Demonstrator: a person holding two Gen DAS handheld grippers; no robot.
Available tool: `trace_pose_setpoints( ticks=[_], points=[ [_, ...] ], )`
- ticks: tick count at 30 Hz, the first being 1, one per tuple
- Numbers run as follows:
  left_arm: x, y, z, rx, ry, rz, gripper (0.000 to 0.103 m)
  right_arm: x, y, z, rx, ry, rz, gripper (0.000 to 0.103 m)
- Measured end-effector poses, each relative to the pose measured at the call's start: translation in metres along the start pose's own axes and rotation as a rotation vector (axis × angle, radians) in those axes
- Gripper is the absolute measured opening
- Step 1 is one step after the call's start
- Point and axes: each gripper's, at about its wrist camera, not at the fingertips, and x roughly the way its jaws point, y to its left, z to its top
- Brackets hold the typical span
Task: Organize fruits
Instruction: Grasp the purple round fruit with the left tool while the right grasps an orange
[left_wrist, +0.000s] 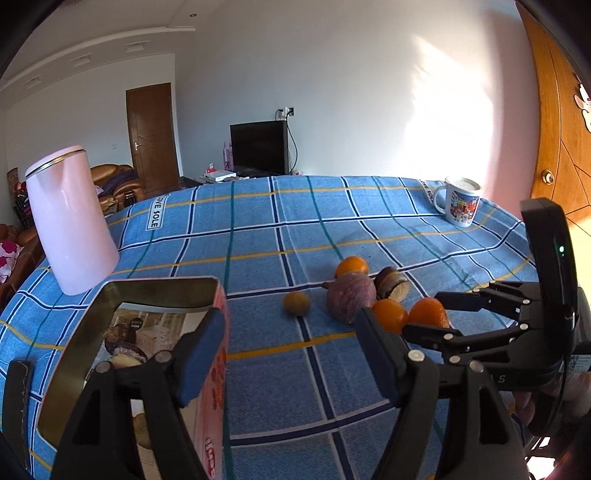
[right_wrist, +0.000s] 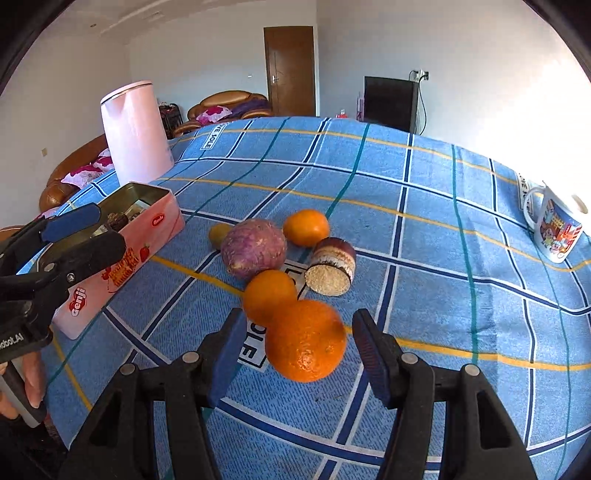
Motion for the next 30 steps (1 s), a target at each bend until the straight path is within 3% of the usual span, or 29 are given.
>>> trace_pose_setpoints(
  ticks=[3, 8, 16, 23, 27, 30],
  points=[
    [0.009, -0.004, 0.002, 0.010, 0.017, -0.003, 0.075, 0.005, -0.007, -0.003, 0.028, 0.018, 0.011, 0.048],
    [0.021, -0.015, 0.004, 0.008, 0.050, -0.040, 0.075, -0.008, -0.012, -0.007, 0.051, -0.029, 0.021, 0.046],
    [0.054, -0.039, 0.012, 0.031, 0.087, -0.055, 0.075, -0.019, -0.034, -0.001, 0.129, -0.124, -0.129, 0.046],
    [0.087, -0.041, 0.020, -0.005, 0.165, -0.100, 0.074, -0.021, -0.038, 0.000, 0.144, -0.141, -0.125, 0.046],
    [0.097, -0.041, 0.021, -0.020, 0.199, -0.128, 0.070, -0.020, -0.038, 0.000, 0.143, -0.141, -0.112, 0.046],
    [0.098, -0.042, 0.021, -0.027, 0.202, -0.143, 0.059, -0.017, -0.037, 0.000, 0.135, -0.126, -0.099, 0.046]
  ],
)
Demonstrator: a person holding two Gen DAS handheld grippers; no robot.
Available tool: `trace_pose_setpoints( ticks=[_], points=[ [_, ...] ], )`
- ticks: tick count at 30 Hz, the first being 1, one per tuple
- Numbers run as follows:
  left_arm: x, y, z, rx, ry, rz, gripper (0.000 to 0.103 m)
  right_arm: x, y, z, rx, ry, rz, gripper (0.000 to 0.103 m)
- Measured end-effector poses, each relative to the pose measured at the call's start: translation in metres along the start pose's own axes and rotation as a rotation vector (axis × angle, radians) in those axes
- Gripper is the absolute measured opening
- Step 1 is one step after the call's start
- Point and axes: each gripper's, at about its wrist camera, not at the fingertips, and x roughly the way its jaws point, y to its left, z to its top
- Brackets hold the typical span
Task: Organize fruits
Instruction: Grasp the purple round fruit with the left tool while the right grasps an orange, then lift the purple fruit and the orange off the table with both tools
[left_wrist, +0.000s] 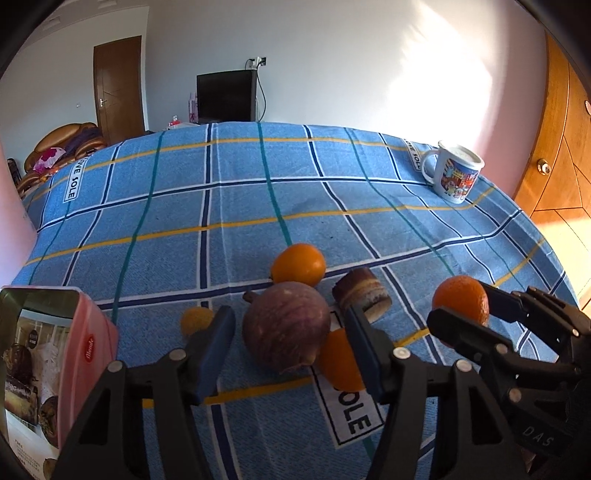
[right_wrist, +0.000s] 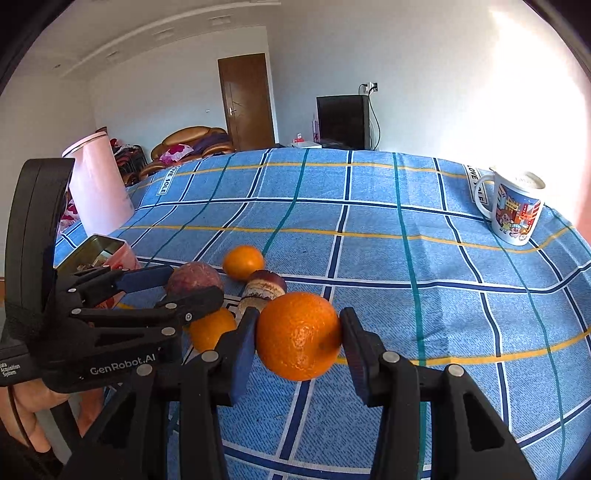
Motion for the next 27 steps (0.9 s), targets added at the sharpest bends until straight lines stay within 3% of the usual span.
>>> trace_pose_setpoints(
  ticks=[3, 5, 13, 27],
  points=[
    [0.000, 0.000, 0.000, -0.001, -0.001, -0.009, 0.057, 0.002, 0.000, 0.000, 0.001, 0.009, 0.013, 0.046],
    [-0.001, 0.004, 0.000, -0.014, -0.003, -0.010, 0.051, 0.002, 0.000, 0.000, 0.000, 0.010, 0.015, 0.046],
    [-0.006, 0.000, -0.003, 0.012, -0.012, -0.019, 0.050, -0.005, 0.001, -0.001, -0.008, -0.027, 0.016, 0.046],
    [-0.030, -0.001, -0.006, 0.027, -0.134, -0.009, 0.050, -0.020, 0.002, -0.003, -0.017, -0.105, 0.051, 0.046]
  ],
)
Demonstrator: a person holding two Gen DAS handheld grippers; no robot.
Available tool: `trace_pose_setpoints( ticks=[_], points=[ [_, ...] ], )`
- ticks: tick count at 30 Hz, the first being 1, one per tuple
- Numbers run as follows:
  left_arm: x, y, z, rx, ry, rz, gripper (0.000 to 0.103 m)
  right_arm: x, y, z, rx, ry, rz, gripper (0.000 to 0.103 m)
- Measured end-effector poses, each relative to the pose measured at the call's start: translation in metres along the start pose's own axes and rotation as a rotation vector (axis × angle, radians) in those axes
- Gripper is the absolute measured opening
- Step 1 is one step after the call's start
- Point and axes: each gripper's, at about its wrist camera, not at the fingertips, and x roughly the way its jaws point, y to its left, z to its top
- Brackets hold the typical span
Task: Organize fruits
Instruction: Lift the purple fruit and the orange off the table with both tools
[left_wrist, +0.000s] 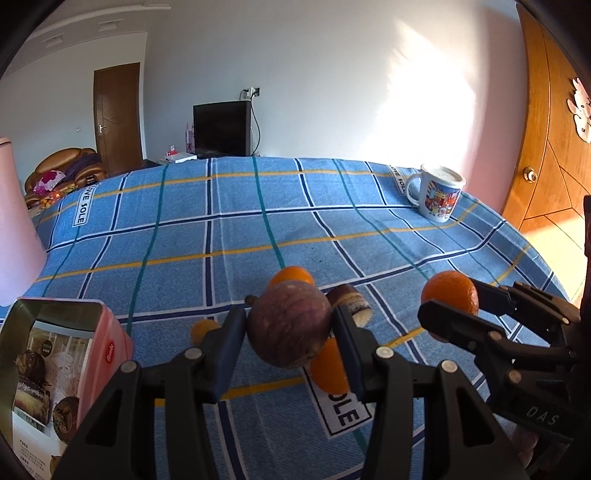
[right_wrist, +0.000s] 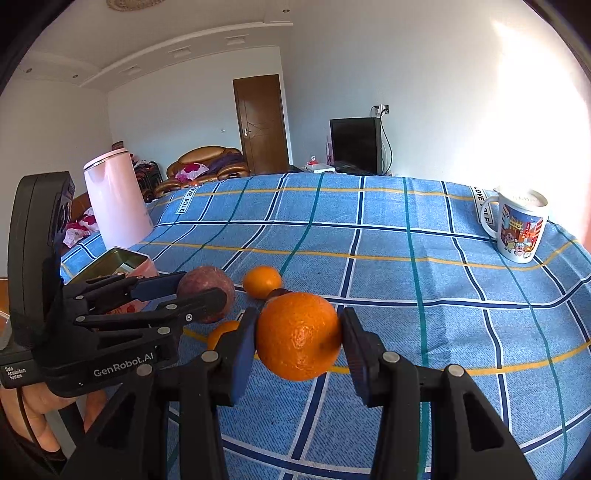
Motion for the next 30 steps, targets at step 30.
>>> trace_pose_setpoints(
  ticks=[30],
  points=[
    [-0.034, -0.005, -0.005, 0.022, -0.177, 0.069, 0.050, -0.022, 0.003, -0.002, -0.034, -0.122, 0.020, 0.046]
  ],
)
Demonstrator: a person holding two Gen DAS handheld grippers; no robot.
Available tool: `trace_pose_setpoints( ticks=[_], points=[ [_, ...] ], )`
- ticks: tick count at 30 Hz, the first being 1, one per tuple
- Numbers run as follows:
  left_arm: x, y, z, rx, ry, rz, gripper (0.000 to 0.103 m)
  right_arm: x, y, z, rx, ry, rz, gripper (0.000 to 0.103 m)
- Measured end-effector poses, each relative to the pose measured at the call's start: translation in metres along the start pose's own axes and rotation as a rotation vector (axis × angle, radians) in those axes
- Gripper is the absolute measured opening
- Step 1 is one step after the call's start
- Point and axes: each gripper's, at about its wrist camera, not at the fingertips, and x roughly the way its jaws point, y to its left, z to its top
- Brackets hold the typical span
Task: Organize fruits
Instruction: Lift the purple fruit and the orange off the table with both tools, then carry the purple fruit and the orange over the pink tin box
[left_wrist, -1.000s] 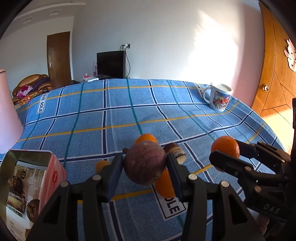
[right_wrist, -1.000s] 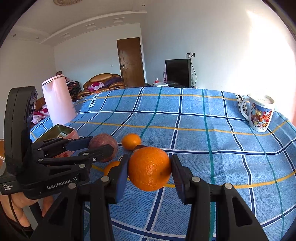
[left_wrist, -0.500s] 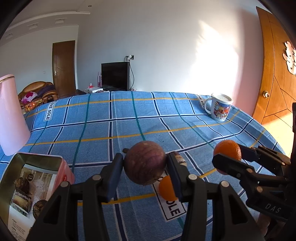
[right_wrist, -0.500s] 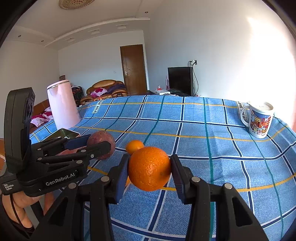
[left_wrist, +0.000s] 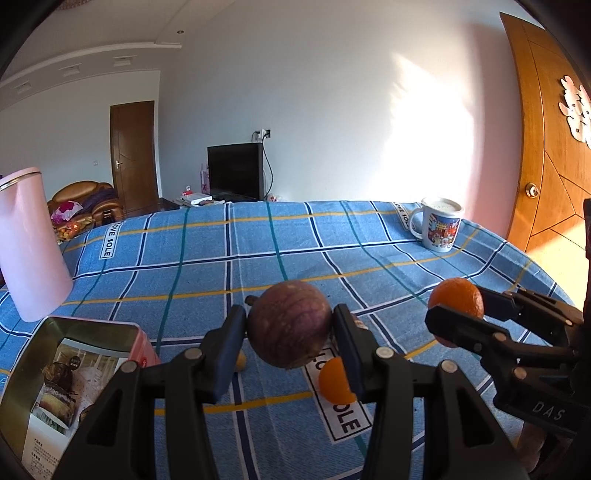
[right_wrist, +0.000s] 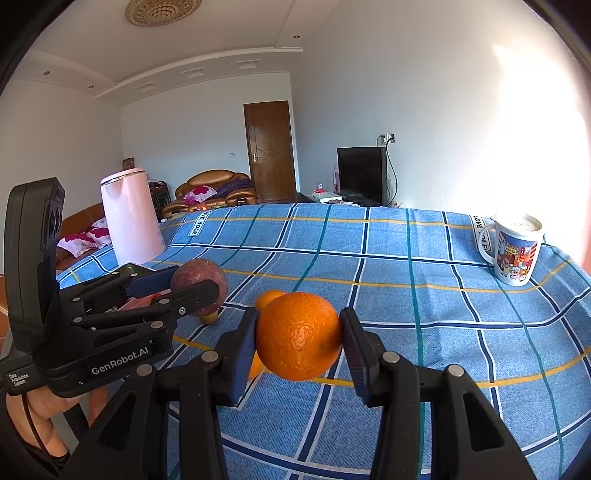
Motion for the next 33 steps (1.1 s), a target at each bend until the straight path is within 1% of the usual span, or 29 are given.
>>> trace_pose_setpoints(
  ticks=[17, 28, 33],
  points=[
    [-0.015, -0.003, -0.001, 0.015, -0.082, 0.036, 0.050, -0.011, 0.006, -0.001, -0.027, -0.063, -0.005, 0.046],
    [-0.022, -0.005, -0.002, 0.020, -0.114, 0.064, 0.050, -0.019, 0.012, -0.002, -0.053, -0.095, -0.023, 0.046],
    [-0.027, -0.002, -0.005, 0.017, -0.107, 0.066, 0.050, -0.019, 0.016, -0.001, -0.075, -0.093, -0.027, 0.046]
  ],
)
